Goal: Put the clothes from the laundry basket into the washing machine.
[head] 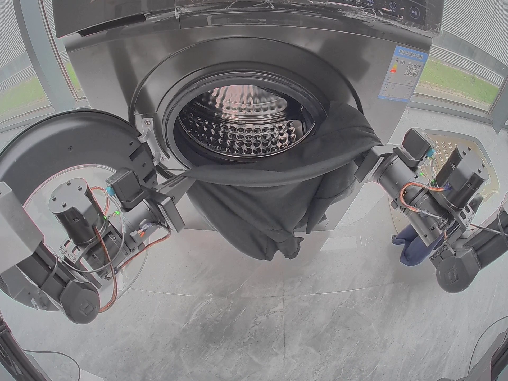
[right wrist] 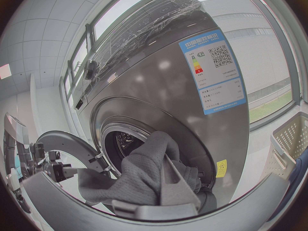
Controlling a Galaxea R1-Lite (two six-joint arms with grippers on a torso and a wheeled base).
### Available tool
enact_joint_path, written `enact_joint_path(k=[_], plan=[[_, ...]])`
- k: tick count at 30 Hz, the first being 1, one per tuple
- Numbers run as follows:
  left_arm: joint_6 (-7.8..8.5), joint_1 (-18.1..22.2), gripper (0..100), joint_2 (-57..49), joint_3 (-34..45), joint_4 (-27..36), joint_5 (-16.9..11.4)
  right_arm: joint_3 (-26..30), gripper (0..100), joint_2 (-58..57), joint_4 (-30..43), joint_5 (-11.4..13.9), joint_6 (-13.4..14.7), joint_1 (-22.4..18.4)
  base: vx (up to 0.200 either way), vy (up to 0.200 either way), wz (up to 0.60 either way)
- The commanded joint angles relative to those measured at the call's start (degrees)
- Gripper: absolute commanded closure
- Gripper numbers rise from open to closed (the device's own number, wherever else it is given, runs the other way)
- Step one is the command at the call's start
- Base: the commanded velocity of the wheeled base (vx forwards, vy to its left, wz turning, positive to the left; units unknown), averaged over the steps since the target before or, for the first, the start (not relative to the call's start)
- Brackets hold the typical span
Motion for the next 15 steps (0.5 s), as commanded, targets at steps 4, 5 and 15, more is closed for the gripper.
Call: enact_joint_path(k=[4, 5, 15], plan=[[1.24, -0.43, 100, 3.43, 2.66, -0.08, -0.47, -0.12, 100, 0.0, -0.1, 0.0, 0.15, 0.46, 0.0, 0.0, 0.0], [1.32, -0.43, 0, 3.43, 2.92, -0.08, -0.65, -0.04, 100, 0.0, -0.1, 0.0, 0.15, 0.46, 0.0, 0.0, 0.0], [5.28, -2.1, 0, 8.27, 6.0, -0.17, -1.08, -0.21, 100, 0.35, -0.01, -0.79, 0.68, 2.4, 0.0, 0.0, 0.0]])
